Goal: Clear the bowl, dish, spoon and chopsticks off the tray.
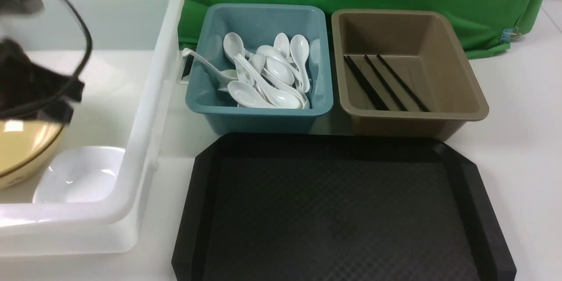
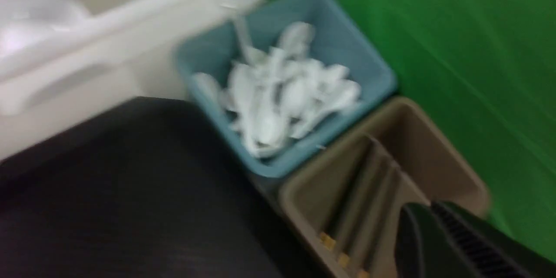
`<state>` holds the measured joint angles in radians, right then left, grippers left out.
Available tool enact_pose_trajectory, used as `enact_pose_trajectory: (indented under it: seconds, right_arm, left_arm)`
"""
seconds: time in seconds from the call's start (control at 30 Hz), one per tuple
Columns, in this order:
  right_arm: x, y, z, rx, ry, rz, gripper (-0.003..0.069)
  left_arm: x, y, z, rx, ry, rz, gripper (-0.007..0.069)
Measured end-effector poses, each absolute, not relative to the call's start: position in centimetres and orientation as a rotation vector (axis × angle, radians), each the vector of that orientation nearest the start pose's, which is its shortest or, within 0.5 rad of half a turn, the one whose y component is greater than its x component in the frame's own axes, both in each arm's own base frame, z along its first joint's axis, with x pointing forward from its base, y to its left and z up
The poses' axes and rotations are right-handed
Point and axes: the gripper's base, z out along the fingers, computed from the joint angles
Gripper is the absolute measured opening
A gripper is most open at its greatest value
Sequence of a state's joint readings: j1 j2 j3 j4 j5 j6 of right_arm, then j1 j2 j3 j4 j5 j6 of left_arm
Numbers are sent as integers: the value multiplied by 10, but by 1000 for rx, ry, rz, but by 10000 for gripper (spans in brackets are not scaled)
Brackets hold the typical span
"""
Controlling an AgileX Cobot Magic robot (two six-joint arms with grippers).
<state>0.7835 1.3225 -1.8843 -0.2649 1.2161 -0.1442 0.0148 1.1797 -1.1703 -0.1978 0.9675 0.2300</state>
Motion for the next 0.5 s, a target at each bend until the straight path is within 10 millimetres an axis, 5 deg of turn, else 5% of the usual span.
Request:
enact_pose_trajectory:
  seconds: [0.1,0.13,0.17,0.27,0.4,0.5]
  right_arm:
    - [160,117,533,-778,1894,17,10]
    - [143,94,538,-684,1850,14,10]
    - [142,92,535,-673,1851,6,10]
    - [99,47,523,-512,1691,94,10]
    - [59,13,494,-432,1478,209,10]
    - [27,-12,438,-415,1299,277,10]
  left_arm:
    - [198,-23,404,251,2236,-154,-6]
    - [171,-27,419,262,2117,-188,-6]
    - [168,-28,420,260,2103,-193,-6]
    - [110,-30,432,258,1876,-252,-6]
    - [72,-25,415,225,1738,-247,-6]
    - [51,-21,374,181,1657,-237,-6]
